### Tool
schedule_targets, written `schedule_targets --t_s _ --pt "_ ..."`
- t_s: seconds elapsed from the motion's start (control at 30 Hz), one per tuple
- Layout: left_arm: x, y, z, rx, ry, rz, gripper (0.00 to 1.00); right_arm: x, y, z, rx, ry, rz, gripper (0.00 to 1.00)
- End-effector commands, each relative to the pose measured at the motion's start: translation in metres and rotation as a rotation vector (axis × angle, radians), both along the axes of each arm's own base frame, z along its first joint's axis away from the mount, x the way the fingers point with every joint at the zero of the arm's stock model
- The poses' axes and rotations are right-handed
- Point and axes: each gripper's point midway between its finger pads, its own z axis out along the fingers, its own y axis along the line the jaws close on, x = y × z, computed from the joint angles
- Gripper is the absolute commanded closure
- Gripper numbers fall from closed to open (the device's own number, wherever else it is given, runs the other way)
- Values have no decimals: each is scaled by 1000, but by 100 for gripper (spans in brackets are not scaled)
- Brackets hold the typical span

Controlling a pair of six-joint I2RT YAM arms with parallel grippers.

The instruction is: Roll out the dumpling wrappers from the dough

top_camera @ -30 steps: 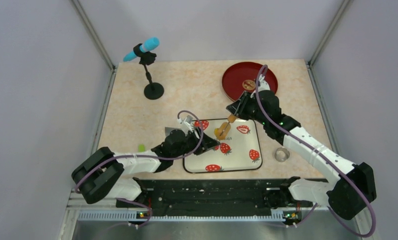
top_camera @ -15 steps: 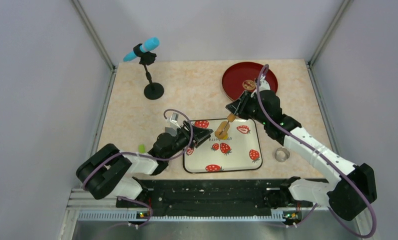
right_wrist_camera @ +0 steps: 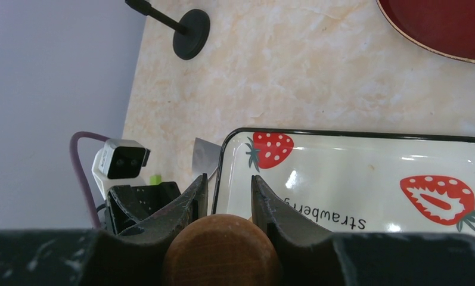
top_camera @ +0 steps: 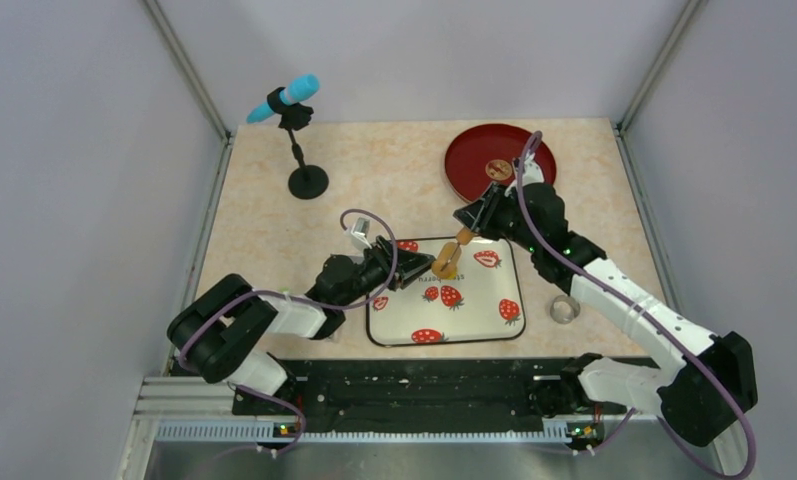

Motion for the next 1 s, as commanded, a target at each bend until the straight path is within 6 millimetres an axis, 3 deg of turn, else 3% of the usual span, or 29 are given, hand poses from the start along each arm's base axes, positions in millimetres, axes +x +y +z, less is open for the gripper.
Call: schedule_targets --t_s 0.0,0.4,0.97 --pt "-3 -9 14 -37 -29 -48 55 4 1 60 131 -155 -12 100" --pt "-4 -23 8 -37 11 -83 55 2 -7 70 189 -211 -54 100" --pt "-18 -46 2 67 -21 -140 57 4 -6 61 185 -189 -59 100"
